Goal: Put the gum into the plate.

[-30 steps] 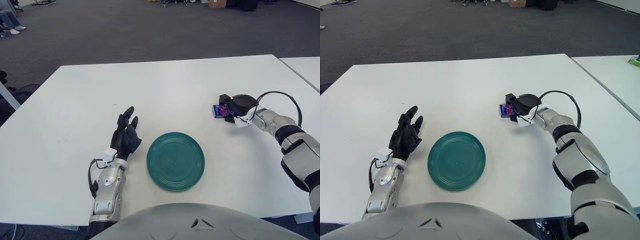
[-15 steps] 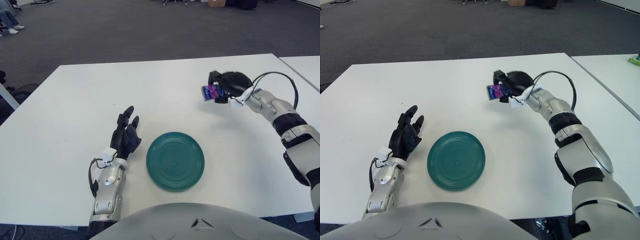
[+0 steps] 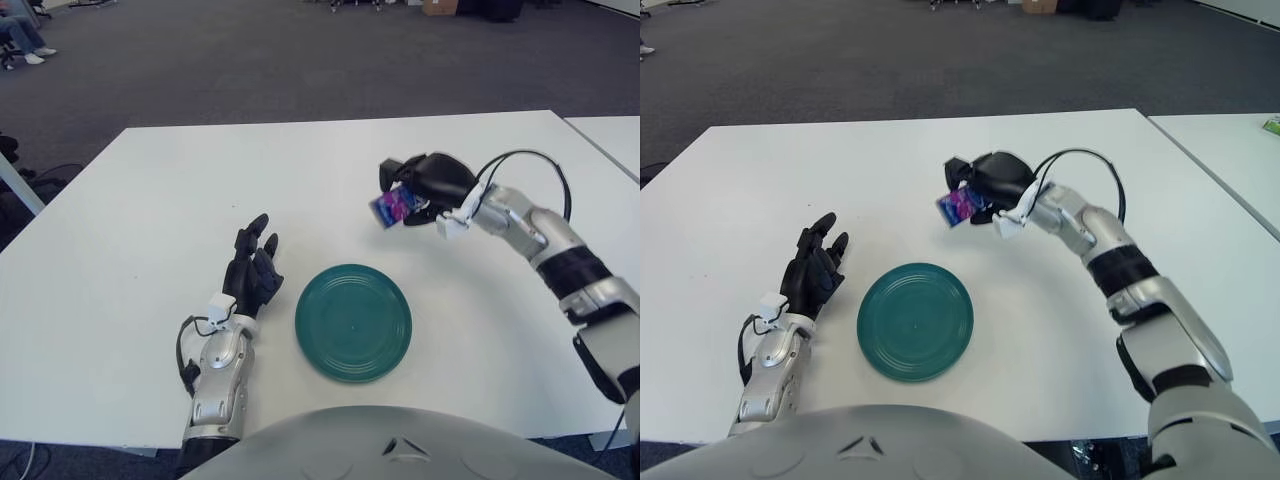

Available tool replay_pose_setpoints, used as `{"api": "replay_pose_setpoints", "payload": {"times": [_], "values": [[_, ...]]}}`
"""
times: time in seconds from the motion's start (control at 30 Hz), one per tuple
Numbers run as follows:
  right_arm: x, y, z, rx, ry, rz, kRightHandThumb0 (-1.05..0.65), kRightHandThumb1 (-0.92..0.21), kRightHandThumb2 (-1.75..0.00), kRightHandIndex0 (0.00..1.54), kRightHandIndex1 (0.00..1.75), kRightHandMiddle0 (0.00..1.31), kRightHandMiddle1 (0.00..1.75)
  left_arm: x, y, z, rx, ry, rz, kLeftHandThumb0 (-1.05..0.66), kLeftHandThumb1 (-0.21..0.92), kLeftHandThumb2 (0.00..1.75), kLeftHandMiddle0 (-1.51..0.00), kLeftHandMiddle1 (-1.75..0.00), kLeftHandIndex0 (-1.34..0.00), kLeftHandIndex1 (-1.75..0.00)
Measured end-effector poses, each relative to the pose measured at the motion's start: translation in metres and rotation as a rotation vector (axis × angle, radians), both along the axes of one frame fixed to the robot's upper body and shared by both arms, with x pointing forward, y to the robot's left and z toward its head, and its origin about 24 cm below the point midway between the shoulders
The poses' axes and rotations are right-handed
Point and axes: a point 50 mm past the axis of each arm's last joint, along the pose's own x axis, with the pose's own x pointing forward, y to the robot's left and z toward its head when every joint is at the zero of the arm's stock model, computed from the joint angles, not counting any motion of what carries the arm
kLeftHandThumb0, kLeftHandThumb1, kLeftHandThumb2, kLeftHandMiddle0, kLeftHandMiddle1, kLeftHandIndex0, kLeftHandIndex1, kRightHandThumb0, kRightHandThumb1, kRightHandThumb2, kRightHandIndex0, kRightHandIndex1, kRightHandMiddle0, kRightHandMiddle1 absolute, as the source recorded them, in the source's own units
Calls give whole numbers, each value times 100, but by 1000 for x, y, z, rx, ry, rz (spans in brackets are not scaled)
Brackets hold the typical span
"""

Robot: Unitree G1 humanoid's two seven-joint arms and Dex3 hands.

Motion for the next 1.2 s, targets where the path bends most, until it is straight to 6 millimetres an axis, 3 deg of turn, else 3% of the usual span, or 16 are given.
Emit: {"api": "replay_pose_setpoints", "payload": {"times": [0.17, 0.53, 0.7, 1.2], "values": [[-9, 9, 0, -56, 31, 44, -43, -49, -109, 107, 175, 48, 175, 1, -1, 0, 15, -2, 0, -96, 92, 102, -43, -2, 0, -72], [-40, 51, 31, -48, -40, 220, -43, -49, -109, 116, 175, 48, 175, 2, -4, 2, 25, -20, 1, -96, 92, 104, -43, -1, 0, -67], [-55, 61, 29, -77, -10, 291, -42, -51, -107, 116, 175, 46, 175, 2, -4, 2, 27, -19, 3, -96, 92, 104, -41, 0, 0, -64], [-78, 64, 15, -118, 39, 433, -43, -48, -112, 118, 175, 49, 175, 3, -7, 2, 21, -21, -3, -95, 92, 103, -38, 0, 0, -64]]}}
